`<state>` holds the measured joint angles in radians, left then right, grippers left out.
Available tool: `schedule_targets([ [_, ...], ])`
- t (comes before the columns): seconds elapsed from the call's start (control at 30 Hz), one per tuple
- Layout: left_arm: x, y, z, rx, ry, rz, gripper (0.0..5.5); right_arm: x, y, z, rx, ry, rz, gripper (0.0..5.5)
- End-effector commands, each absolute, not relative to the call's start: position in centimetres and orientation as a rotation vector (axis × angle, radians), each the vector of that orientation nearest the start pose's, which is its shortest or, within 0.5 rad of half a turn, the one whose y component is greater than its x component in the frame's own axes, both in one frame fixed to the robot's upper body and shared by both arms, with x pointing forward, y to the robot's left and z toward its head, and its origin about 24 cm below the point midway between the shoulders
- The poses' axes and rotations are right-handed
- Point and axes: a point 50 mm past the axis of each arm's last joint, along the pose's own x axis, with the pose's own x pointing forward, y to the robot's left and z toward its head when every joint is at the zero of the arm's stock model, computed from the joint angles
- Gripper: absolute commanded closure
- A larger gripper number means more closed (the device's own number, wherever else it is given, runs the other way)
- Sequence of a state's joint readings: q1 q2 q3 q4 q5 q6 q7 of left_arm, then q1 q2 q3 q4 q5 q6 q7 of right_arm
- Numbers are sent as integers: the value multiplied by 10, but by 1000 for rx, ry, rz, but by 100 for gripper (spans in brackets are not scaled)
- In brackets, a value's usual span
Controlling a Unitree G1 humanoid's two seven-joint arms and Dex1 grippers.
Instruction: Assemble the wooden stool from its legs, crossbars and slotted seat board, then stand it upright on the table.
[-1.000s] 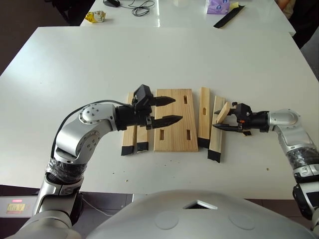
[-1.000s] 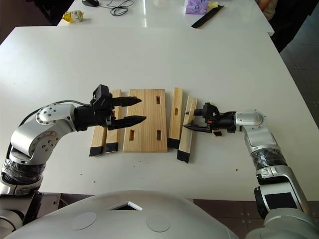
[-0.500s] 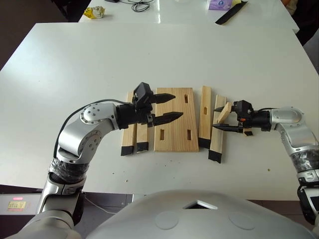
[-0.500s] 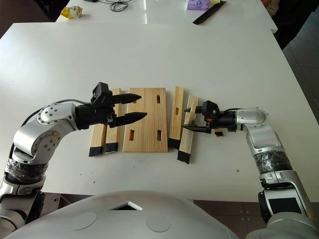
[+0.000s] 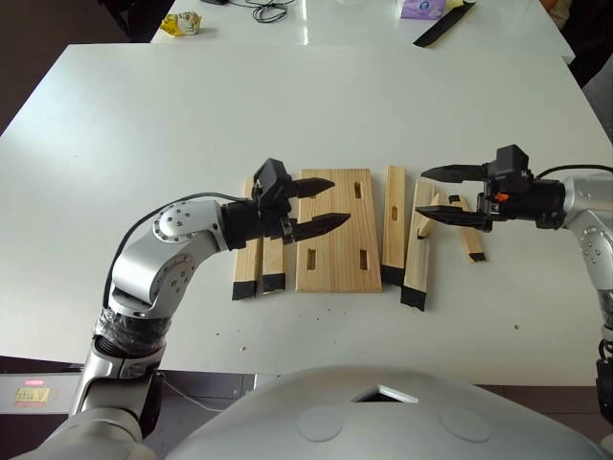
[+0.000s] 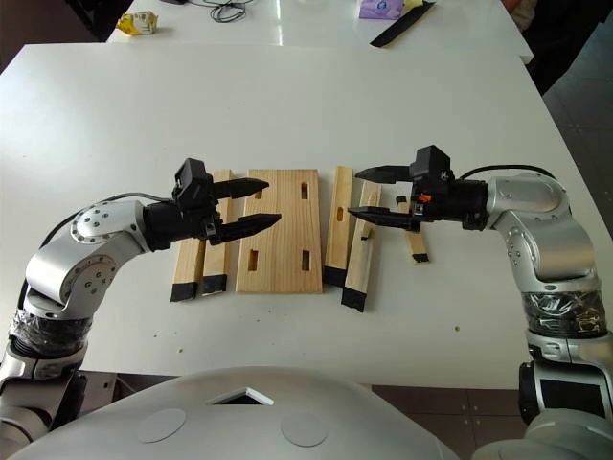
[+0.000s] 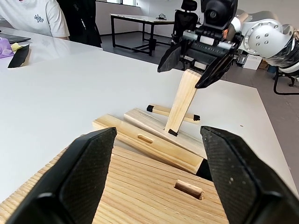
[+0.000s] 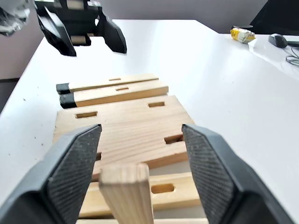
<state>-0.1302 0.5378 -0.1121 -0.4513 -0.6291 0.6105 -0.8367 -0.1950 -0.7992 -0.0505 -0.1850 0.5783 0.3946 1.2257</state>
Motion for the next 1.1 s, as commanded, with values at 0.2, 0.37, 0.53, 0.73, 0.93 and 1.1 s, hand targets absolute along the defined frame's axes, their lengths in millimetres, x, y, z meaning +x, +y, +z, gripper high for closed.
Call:
schedule_targets([
  [0.2, 226, 131, 126, -38, 146, -1217, 218, 242, -176, 166, -127, 19, 1292, 234],
  [0.37, 228, 131, 126, -39, 144, -1214, 218, 246, -164, 164, -108, -12, 1276, 234],
  [0.53, 229, 130, 126, -42, 144, -1213, 218, 257, -160, 177, -79, -74, 1245, 234],
  [0.73, 228, 131, 125, -45, 149, -1211, 218, 252, -159, 174, 6, -41, 1262, 234],
  [0.93, 228, 132, 125, -44, 158, -1215, 218, 242, -179, 100, -14, 236, 1193, 234],
  [1.1, 231, 133, 126, -41, 157, -1222, 218, 237, -188, 75, -43, 292, 1145, 234],
])
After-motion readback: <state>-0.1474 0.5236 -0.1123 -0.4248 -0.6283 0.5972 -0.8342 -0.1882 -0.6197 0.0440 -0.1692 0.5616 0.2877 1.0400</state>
